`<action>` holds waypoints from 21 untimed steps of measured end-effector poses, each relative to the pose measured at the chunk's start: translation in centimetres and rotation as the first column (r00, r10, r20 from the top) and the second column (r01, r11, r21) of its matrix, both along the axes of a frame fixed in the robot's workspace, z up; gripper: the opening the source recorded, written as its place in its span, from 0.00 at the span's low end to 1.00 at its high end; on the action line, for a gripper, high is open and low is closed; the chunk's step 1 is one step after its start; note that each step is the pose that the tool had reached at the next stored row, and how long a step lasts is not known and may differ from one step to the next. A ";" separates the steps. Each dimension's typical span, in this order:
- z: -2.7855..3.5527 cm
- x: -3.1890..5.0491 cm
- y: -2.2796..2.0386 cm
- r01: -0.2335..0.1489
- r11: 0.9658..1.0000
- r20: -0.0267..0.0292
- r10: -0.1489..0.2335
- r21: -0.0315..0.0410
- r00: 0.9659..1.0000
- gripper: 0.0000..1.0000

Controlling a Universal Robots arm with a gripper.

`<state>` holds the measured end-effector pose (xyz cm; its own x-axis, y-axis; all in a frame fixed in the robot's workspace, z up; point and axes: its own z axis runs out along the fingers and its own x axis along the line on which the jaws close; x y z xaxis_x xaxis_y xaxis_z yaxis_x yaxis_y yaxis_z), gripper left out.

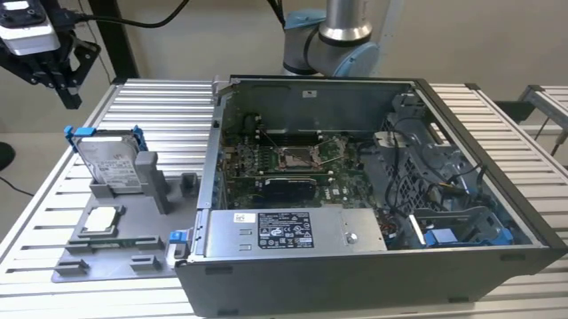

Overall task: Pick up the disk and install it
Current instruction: 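Reach for the disk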

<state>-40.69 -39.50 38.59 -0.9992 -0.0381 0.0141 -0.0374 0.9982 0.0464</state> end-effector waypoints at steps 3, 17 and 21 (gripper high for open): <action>-0.05 -0.27 0.00 0.000 1.000 0.000 0.000 0.000 1.000 0.00; -0.20 -0.88 0.31 -0.003 1.000 0.001 0.003 0.000 1.000 0.00; -0.20 -0.88 0.31 -0.003 1.000 0.001 0.003 0.000 1.000 0.00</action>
<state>-41.57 -39.19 38.40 -0.9991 -0.0414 0.0130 -0.0407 0.9981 0.0463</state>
